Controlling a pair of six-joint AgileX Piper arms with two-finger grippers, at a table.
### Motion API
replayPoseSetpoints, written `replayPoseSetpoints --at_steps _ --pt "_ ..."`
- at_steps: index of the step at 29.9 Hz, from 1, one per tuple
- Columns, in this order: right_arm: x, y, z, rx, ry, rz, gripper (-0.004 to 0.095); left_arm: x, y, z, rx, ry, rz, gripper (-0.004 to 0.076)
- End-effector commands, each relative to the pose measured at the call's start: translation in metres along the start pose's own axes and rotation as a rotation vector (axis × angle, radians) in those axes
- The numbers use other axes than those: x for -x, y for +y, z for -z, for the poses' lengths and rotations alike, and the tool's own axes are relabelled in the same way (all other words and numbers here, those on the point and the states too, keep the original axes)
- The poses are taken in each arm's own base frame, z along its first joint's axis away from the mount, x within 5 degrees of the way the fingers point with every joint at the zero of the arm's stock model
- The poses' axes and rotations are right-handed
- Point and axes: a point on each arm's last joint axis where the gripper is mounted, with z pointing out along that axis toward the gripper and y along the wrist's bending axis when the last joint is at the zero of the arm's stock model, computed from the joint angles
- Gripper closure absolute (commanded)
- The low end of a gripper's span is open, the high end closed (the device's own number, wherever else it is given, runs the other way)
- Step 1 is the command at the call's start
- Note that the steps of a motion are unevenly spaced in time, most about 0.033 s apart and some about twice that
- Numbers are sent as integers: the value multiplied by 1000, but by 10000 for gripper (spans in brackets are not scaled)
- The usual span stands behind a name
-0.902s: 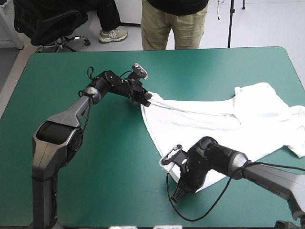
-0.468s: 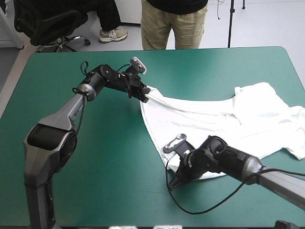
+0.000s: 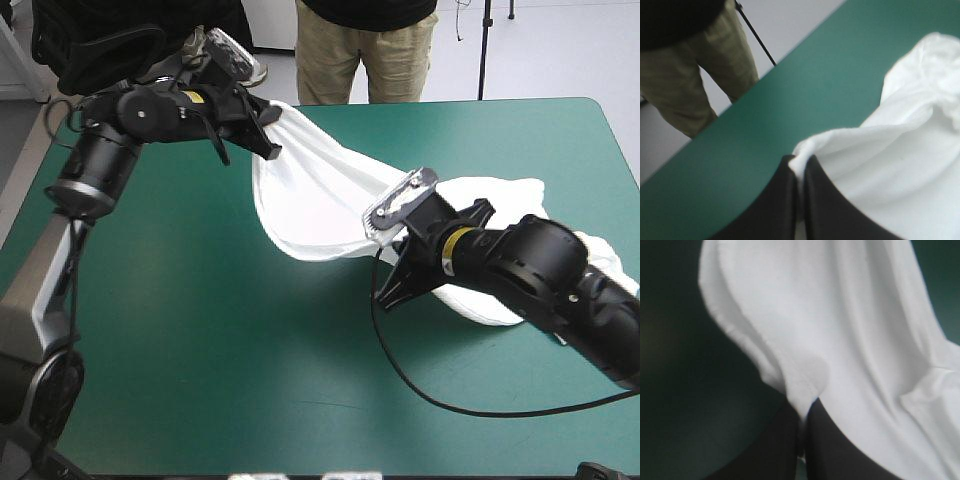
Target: Fold the cloth
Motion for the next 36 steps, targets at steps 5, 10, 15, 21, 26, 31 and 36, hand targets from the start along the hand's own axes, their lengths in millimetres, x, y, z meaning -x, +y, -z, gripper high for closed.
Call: replayPoseSetpoints --at_steps 5,10,15,21,26,31,36 --pt "47 -44 114 -206 -376 88 926 85 -27 152 188 -354 -79 741" --pt "59 -56 178 -232 -627 126 925 107 -45 214 241 -502 -135 741" --pt "59 -65 232 -256 -838 146 925 121 -62 266 279 -643 -155 741" --pt "50 -75 260 -308 -883 120 923 127 -68 300 353 -730 -128 741" --pt "49 -88 244 -438 -693 55 922 122 -59 296 397 -664 -26 741" --pt "70 -87 199 -530 -543 72 925 102 -27 235 453 -389 96 741" --pt "98 -83 150 -539 -484 74 925 86 0 166 442 -240 124 741"
